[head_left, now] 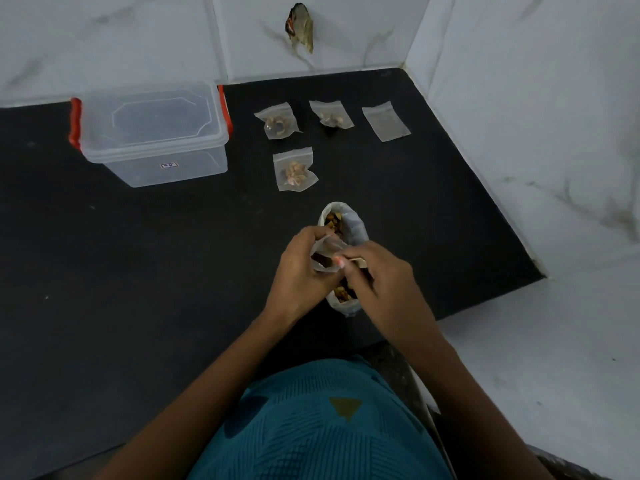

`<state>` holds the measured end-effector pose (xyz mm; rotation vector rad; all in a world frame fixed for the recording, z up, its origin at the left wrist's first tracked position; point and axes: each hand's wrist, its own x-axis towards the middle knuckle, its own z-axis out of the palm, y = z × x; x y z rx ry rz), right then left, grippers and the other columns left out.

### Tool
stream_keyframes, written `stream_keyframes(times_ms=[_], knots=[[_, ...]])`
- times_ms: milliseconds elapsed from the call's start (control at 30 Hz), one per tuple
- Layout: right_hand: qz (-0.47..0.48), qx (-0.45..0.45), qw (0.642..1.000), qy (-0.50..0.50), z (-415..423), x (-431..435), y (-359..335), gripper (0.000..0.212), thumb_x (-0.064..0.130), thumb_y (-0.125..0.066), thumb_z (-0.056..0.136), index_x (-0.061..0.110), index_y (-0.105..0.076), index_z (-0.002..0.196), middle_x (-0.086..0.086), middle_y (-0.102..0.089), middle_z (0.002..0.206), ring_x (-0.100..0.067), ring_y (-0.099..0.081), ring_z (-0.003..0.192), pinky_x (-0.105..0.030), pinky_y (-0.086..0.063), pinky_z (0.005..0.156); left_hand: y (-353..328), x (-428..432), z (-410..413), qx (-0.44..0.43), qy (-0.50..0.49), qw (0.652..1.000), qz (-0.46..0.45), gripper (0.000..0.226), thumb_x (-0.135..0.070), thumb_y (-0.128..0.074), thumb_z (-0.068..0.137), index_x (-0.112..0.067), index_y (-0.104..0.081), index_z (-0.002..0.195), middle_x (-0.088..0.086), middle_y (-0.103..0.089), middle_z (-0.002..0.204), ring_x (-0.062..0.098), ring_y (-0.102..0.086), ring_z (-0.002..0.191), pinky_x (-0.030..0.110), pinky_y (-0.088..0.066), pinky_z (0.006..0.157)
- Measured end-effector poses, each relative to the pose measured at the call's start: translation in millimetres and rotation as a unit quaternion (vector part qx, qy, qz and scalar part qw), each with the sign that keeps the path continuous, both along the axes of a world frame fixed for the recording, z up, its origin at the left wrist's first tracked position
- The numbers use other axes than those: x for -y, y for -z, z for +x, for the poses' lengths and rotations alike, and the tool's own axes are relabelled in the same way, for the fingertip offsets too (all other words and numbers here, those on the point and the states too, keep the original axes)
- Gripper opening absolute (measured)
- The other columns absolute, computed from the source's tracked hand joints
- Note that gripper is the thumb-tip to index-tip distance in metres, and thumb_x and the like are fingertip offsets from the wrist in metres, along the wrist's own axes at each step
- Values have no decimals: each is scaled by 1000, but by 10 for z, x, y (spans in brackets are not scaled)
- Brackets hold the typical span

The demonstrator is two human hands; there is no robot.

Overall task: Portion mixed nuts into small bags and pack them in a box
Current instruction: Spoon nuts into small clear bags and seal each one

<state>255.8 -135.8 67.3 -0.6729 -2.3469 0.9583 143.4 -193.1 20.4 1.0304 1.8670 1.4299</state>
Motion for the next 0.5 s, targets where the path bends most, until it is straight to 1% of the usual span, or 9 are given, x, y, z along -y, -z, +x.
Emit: stream_keyframes(times_ms=[33,100,167,300,400,433,500], knots=[[5,1,1000,-3,2,-9,-1,34,26,-43,87,2,-64,98,0,-62,90,-3,-58,84,-17,-47,79,-1,2,0,6,1,1000,3,37,-17,-75,75,-30,-50,98,-3,-62,100,13,-60,96,33,-52,82],[15,-12,1000,-4,21,-31,-19,30,22,-45,88,1,-65,97,-3,-63,88,-5,-57,83,-16,-47,77,-17,5,5,28,1,999,19,38,-17,-75,74,-33,-49,97,-7,-61,99,8,-61,94,25,-51,80],[28,-40,999,8,54,-74,-40,26,18,-48,87,1,-65,97,1,-61,88,-2,-56,84,-12,-47,75,-24,5,-11,39,-2,999,33,39,-21,-76,73,-31,-48,98,-12,-60,97,3,-59,92,20,-50,78],[51,-69,996,7,124,-136,-47,21,14,-50,87,5,-61,103,5,-57,93,1,-56,87,-9,-45,78,-5,-1,-24,50,-7,998,30,48,-10,-78,70,-32,-46,98,-15,-56,98,-4,-55,93,14,-47,79],[62,-79,995,-1,151,-136,-33,20,12,-50,87,5,-60,103,3,-57,95,-1,-56,90,-10,-46,81,6,-15,-11,61,-13,998,31,48,-10,-79,70,-32,-46,99,-14,-57,100,-2,-56,94,13,-46,78],[59,-87,994,-1,159,-132,-32,20,14,-51,88,4,-60,102,3,-58,94,-1,-56,89,-10,-45,80,8,-17,-16,67,-16,997,30,48,-11,-79,70,-32,-46,99,-13,-57,100,-1,-56,95,13,-46,78],[53,-101,993,7,166,-120,-47,21,22,-49,91,8,-58,103,5,-58,92,5,-56,87,-8,-44,77,12,-21,-29,74,-22,997,26,49,-11,-79,70,-34,-46,99,-12,-56,102,2,-57,96,13,-46,78]])
